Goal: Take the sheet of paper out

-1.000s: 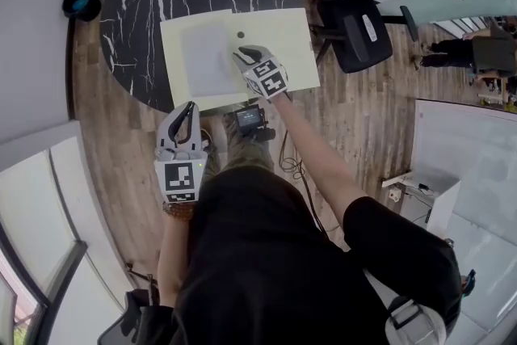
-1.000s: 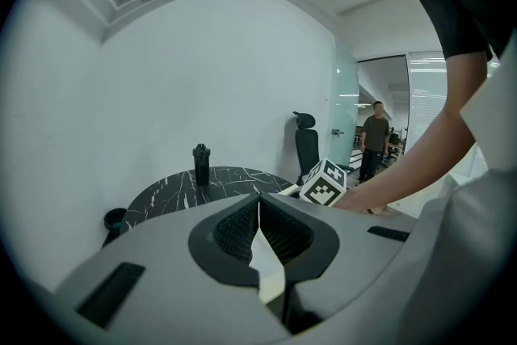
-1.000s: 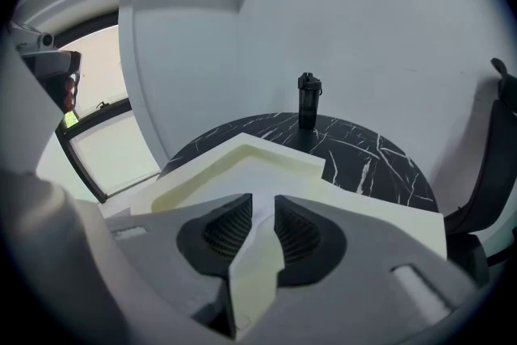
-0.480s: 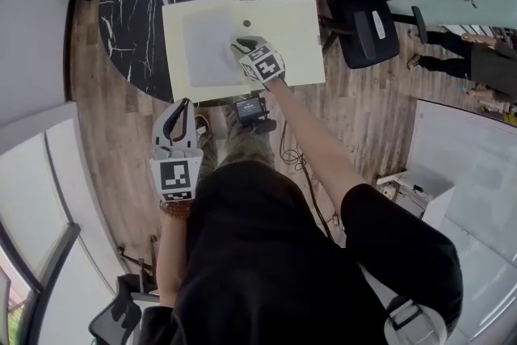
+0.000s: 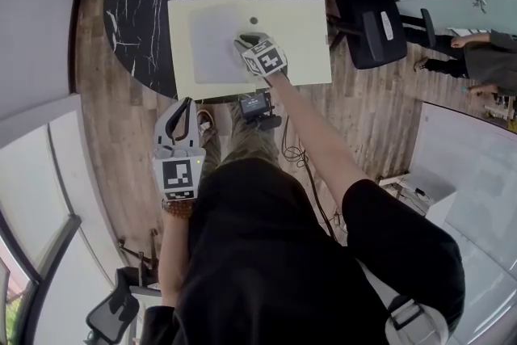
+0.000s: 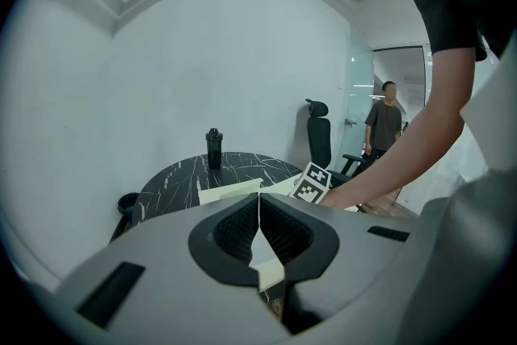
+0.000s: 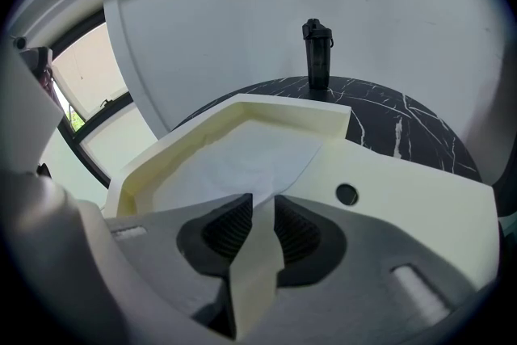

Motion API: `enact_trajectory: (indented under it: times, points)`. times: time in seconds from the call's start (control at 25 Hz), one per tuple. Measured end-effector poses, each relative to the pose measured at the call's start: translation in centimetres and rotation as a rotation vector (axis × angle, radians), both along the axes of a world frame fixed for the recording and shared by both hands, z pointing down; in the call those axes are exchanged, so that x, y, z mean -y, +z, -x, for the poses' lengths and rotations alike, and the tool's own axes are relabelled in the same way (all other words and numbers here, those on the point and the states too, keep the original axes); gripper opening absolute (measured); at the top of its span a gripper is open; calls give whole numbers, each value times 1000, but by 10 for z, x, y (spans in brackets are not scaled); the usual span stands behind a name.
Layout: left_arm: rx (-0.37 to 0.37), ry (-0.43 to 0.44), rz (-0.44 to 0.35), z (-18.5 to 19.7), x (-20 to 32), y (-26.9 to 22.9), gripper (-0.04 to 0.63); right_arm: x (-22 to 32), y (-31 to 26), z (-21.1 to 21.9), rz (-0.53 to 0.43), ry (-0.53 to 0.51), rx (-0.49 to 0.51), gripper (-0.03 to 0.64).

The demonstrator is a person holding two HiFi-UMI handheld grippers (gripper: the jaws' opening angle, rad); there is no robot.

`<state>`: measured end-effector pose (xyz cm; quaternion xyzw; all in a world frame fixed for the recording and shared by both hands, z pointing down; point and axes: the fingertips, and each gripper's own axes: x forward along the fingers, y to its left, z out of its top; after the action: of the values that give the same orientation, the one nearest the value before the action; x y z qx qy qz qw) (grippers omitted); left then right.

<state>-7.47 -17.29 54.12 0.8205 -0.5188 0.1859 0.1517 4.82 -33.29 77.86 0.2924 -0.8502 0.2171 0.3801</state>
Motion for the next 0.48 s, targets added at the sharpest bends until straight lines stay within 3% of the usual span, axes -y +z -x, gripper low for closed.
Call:
enact_trajectory:
  times: [0.48]
  points:
    - [4,-28,8,10,1,1,2,2,11,3,53,44,29,74]
